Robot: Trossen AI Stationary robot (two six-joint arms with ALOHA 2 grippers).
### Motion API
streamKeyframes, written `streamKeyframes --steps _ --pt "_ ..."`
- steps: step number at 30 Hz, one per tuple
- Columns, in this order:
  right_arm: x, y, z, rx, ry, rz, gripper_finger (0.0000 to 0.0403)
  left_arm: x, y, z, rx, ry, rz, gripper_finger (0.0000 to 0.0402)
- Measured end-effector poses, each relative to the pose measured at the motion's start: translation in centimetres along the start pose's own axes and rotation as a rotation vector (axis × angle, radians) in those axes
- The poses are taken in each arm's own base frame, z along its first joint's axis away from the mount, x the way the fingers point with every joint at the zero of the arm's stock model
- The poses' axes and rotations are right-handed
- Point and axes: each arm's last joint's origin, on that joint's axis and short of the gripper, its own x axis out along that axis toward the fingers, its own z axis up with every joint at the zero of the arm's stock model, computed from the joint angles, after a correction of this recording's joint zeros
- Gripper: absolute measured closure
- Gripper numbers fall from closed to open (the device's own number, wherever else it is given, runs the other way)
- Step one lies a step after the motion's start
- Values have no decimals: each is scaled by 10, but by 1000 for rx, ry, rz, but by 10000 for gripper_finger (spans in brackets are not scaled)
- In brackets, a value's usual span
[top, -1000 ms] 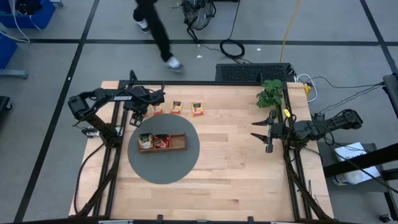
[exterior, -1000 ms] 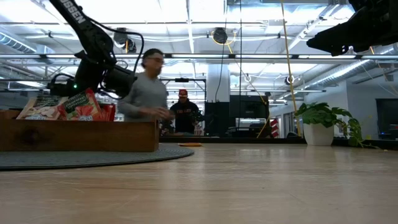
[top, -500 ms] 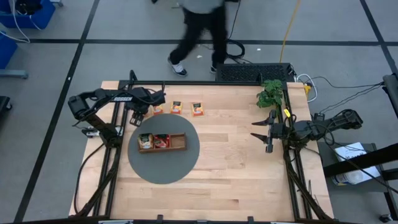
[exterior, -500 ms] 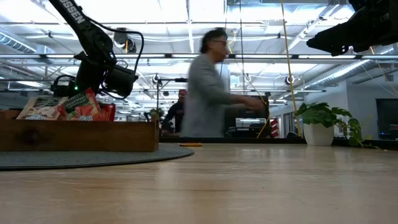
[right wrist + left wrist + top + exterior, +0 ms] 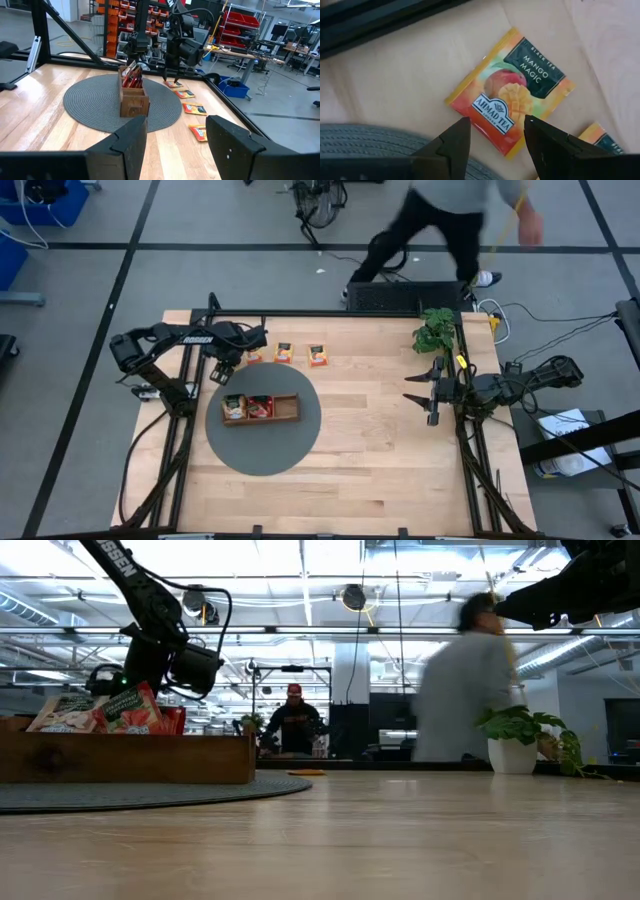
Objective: Pick & Place Tea
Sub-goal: Put the yellow tea bag into the right section of the wooden organizer
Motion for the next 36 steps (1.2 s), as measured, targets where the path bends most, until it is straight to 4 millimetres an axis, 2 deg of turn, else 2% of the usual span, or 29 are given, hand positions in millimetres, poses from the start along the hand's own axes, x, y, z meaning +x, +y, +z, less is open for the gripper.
streamKeyframes --steps 12,18,24,30,36 --pt "0 0 0 0 0 0 216 3 -5 11 148 -53 -3 215" --pt "0 0 0 0 0 0 216 3 -12 8 73 -67 -90 215" --pt "0 0 0 0 0 0 216 3 -12 8 58 -62 -89 215" --pt "0 0 0 0 0 0 216 19 -7 5 12 -49 -145 215" --pt "0 0 0 0 0 0 216 22 -7 8 122 -30 -119 215"
